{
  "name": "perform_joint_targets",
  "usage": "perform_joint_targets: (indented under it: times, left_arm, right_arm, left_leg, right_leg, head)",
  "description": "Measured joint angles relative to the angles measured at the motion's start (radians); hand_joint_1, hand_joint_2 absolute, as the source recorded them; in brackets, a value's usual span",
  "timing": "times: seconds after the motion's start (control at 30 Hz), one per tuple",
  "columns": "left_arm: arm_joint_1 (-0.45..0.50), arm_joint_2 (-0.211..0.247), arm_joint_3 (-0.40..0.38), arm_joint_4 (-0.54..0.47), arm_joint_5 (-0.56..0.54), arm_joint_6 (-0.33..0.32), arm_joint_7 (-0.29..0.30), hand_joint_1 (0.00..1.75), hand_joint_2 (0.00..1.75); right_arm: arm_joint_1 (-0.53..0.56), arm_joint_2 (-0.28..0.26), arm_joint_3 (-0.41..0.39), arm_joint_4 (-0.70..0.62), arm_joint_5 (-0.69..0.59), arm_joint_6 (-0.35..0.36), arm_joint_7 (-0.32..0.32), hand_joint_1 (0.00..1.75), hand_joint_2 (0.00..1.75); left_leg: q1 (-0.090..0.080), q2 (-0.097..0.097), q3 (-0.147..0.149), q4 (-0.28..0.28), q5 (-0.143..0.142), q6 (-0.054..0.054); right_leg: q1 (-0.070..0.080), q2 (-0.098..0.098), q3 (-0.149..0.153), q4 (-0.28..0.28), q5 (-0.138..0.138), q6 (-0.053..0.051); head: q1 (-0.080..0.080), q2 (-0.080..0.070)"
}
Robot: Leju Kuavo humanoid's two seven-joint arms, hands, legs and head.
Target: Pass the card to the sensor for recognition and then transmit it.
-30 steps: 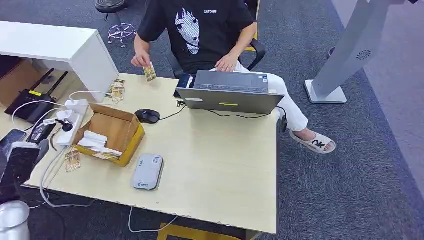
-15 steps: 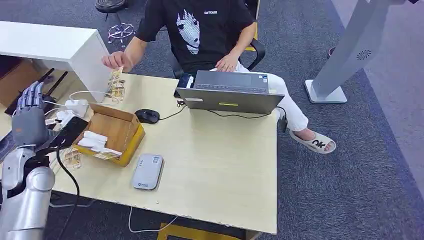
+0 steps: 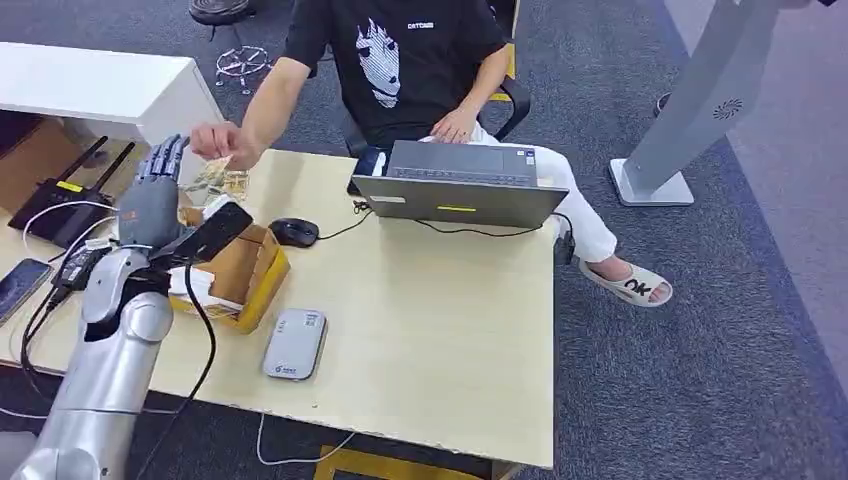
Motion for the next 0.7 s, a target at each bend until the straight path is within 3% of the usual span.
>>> perform_joint_targets:
  times: [0.7]
  left_arm:
    - [0.036,-0.013,-0.038,0.001,0.071,-0.024,-0.012,1.75,1.75]
  right_arm:
    - [0.001,0.002,-0.002,-0.007,-0.003,0.000,-0.005,0.00,1.75]
  left_leg:
    - [0.000,0.000,0.000,0.000,0.000,0.000]
  right_leg:
    - [0.000,0.000,0.000,0.000,0.000,0.000]
  head:
    - [0.000,0.000]
